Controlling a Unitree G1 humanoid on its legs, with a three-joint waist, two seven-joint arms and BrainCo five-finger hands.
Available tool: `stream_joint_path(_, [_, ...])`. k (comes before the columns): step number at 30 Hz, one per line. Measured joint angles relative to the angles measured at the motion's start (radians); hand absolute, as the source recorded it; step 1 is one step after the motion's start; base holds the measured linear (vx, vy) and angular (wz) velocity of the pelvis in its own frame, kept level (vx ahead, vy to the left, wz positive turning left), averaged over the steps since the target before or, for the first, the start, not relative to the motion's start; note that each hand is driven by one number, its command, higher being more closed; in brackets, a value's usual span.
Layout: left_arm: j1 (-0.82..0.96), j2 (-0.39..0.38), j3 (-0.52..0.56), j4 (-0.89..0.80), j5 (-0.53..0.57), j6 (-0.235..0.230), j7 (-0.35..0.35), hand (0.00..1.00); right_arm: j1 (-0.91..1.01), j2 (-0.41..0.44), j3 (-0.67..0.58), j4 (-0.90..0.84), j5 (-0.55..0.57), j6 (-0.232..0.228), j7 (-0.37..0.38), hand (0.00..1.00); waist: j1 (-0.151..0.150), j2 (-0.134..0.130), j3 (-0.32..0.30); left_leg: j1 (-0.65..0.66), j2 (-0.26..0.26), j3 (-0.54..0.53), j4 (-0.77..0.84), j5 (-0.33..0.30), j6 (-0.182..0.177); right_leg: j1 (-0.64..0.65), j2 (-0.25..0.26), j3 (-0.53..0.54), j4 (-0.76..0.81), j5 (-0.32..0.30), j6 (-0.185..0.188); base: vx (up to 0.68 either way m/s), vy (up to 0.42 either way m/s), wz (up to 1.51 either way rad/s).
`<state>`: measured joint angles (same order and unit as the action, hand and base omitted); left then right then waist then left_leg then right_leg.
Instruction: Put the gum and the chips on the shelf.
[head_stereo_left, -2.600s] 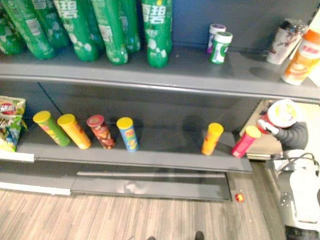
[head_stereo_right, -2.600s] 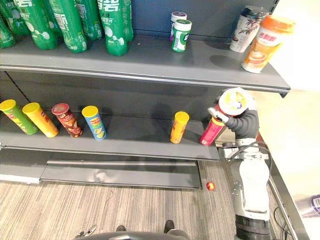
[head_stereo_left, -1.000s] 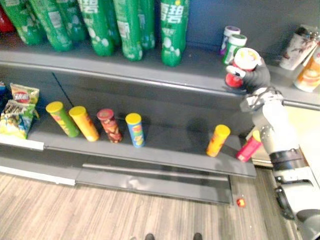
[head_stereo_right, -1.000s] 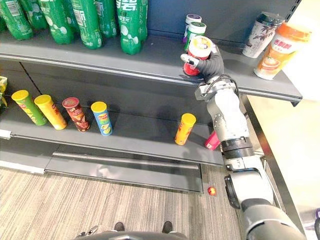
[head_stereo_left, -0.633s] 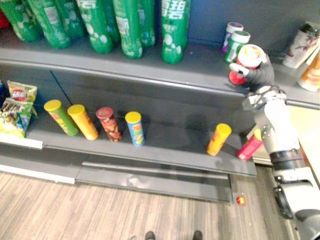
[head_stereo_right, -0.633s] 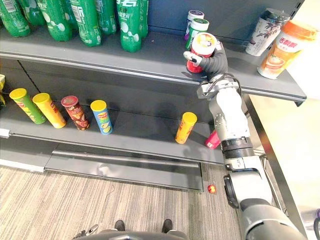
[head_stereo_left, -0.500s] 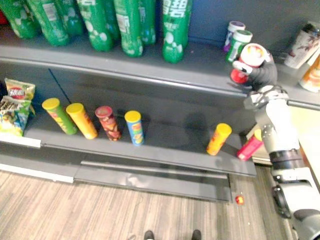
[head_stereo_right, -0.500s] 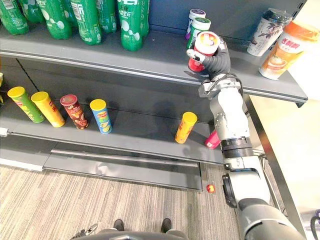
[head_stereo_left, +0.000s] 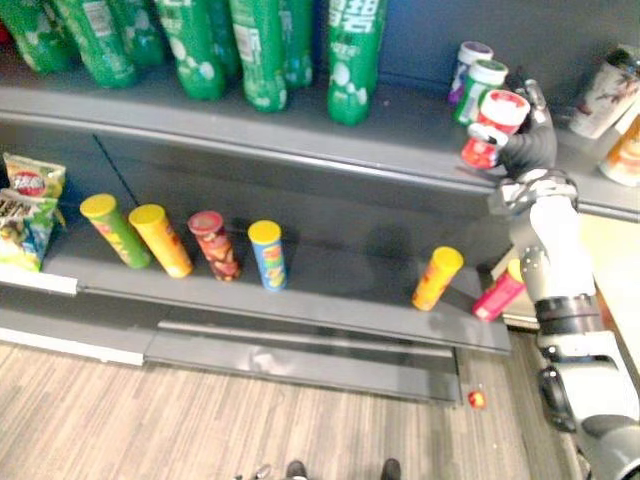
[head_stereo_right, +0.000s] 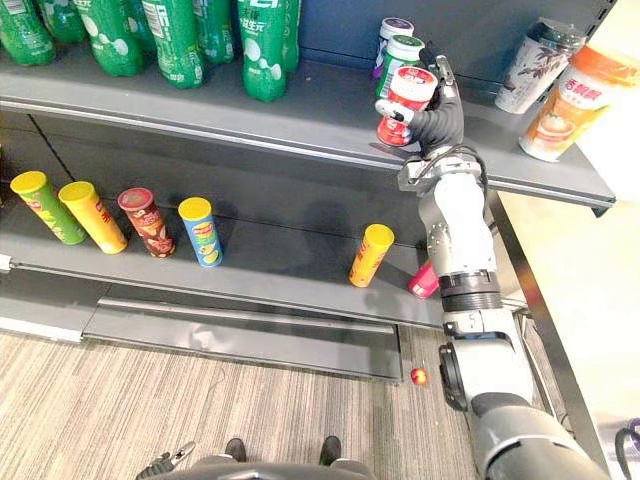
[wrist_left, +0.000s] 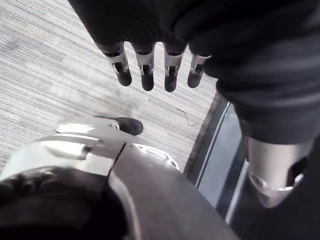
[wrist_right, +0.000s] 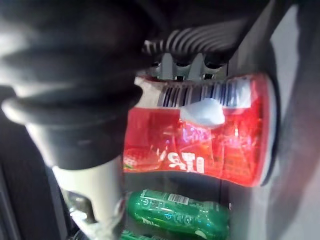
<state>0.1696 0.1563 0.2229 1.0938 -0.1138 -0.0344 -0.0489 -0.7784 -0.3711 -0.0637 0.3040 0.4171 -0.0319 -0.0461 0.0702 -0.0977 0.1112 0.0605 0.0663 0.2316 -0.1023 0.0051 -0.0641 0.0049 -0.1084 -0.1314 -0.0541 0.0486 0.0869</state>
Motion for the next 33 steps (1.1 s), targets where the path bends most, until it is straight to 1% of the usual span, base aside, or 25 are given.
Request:
stream_joint_path(5, [-0.004,-0.001,0.001,0.001,0.002,0.000,0.005,0.00,0.030,0.014,-0.023,-0.056,-0.106,-0.005,-0.050,0.00,-0.001,-0.003,-0.002,0.000,0.001,-0.005,0.000,0.005,0.007,0.000,-0.001,0.000,0.000,0.004,0.001,0.01,-0.002,0.01])
stream_joint_path(6, [-0.007,-0.002,0.001,0.001,0.002,0.000,0.006,0.00,0.036,0.035,-0.048,-0.072,-0.123,-0.007,-0.066,0.00,-0.002,-0.005,-0.003,0.001,0.001,-0.007,0.000,0.006,0.008,0.000,-0.001,-0.002,0.000,0.004,0.001,0.03,-0.017,0.07])
stream_joint_path(7, [-0.009,-0.003,0.002,0.000,0.003,-0.001,0.008,0.00,0.039,0.045,-0.064,-0.083,-0.166,-0.023,-0.098,0.00,-0.004,-0.002,-0.001,0.003,0.000,-0.015,0.000,0.009,0.008,0.001,-0.001,-0.007,0.001,0.004,0.001,0.02,-0.013,0.08])
stream_joint_path(8, [-0.009,-0.003,0.002,0.000,0.003,-0.002,0.009,0.00,0.040,0.047,-0.067,-0.084,-0.172,-0.024,-0.104,0.00,-0.005,-0.001,-0.001,0.002,0.000,-0.016,0.000,0.009,0.008,0.001,-0.002,-0.008,0.001,0.004,0.001,0.01,-0.018,0.13])
stream_joint_path(10, [-0.009,-0.006,0.003,0.000,0.007,-0.002,0.018,0.00,0.047,0.066,-0.108,-0.095,-0.204,-0.025,-0.152,0.00,-0.006,0.000,0.000,-0.002,0.002,-0.027,0.000,0.014,0.007,0.001,-0.001,-0.021,0.002,0.004,0.001,-0.01,-0.023,0.12])
stream_joint_path(11, [-0.009,-0.006,0.005,0.000,0.008,-0.002,0.023,0.00,0.047,0.068,-0.115,-0.095,-0.208,-0.025,-0.163,0.00,-0.006,0.000,0.000,-0.002,0.003,-0.028,0.000,0.015,0.006,0.001,0.000,-0.022,0.003,0.004,0.001,-0.03,-0.023,0.07])
stream_joint_path(13, [-0.008,-0.010,0.011,-0.002,0.009,-0.007,0.034,0.00,0.047,0.069,-0.141,-0.099,-0.255,-0.024,-0.200,0.00,-0.005,0.001,0.001,-0.003,0.005,-0.030,0.000,0.019,0.005,0.001,0.001,-0.024,0.006,0.004,0.001,-0.04,-0.021,0.03])
stream_joint_path(15, [-0.008,-0.010,0.013,-0.002,0.010,-0.008,0.041,0.00,0.047,0.069,-0.160,-0.121,-0.266,-0.025,-0.229,0.00,-0.005,0.003,0.002,-0.003,0.008,-0.031,0.000,0.021,0.004,0.001,0.003,-0.024,0.007,0.004,0.001,-0.04,-0.016,0.00])
stream_joint_path(18, [-0.007,-0.014,0.021,-0.002,0.010,-0.008,0.045,0.00,0.042,0.069,-0.185,-0.182,-0.274,-0.029,-0.252,0.00,-0.006,0.004,0.002,-0.003,0.013,-0.032,0.000,0.023,0.002,0.000,0.007,-0.025,0.011,0.004,0.000,-0.04,-0.025,0.00])
stream_joint_path(19, [-0.007,-0.014,0.022,-0.002,0.011,-0.008,0.047,0.00,0.034,0.069,-0.194,-0.203,-0.293,-0.039,-0.256,0.00,-0.006,0.005,0.002,-0.003,0.015,-0.033,0.000,0.024,0.000,-0.001,0.009,-0.027,0.011,0.004,0.000,-0.03,-0.023,0.01])
stream_joint_path(21, [-0.007,-0.015,0.022,-0.002,0.011,-0.008,0.049,0.00,0.032,0.068,-0.205,-0.246,-0.304,-0.048,-0.262,0.00,-0.007,0.007,0.001,-0.003,0.017,-0.037,0.000,0.025,-0.002,0.000,0.011,-0.029,0.012,0.004,-0.001,-0.01,-0.010,0.02])
stream_joint_path(23, [-0.007,-0.020,0.032,-0.002,0.011,-0.008,0.053,0.00,0.032,0.068,-0.203,-0.287,-0.303,-0.068,-0.266,0.00,-0.008,0.011,-0.001,-0.004,0.018,-0.042,0.000,0.026,-0.004,0.000,0.011,-0.031,0.013,0.003,-0.001,-0.01,-0.008,0.02])
stream_joint_path(26, [-0.006,-0.030,0.050,-0.001,0.011,-0.009,0.064,0.00,0.032,0.068,-0.194,-0.349,-0.303,-0.083,-0.244,0.00,-0.008,0.018,-0.006,-0.005,0.017,-0.045,0.000,0.026,-0.004,0.000,0.011,-0.032,0.012,0.003,-0.001,0.00,0.000,0.00])
stream_joint_path(29, [-0.006,-0.033,0.051,0.000,0.018,-0.009,0.073,0.00,0.034,0.079,-0.116,-0.426,-0.325,-0.103,-0.216,0.00,-0.013,0.023,-0.008,-0.004,0.019,-0.043,0.000,0.027,-0.002,0.000,0.013,-0.031,0.012,0.003,-0.001,0.00,0.000,0.00])
stream_joint_path(31, [-0.007,-0.032,0.051,0.000,0.021,-0.010,0.076,0.00,0.053,0.106,-0.022,-0.499,-0.342,-0.116,-0.165,0.00,-0.013,0.021,-0.012,-0.004,0.022,-0.037,0.000,0.027,-0.003,0.000,0.016,-0.030,0.011,0.003,-0.002,0.00,0.000,0.00])
stream_joint_path(33, [-0.007,-0.032,0.052,0.000,0.021,-0.010,0.077,0.00,0.073,0.118,0.021,-0.521,-0.342,-0.122,-0.142,0.00,-0.012,0.020,-0.017,-0.004,0.023,-0.035,0.000,0.026,-0.003,0.000,0.017,-0.030,0.010,0.003,-0.002,0.00,0.000,0.00])
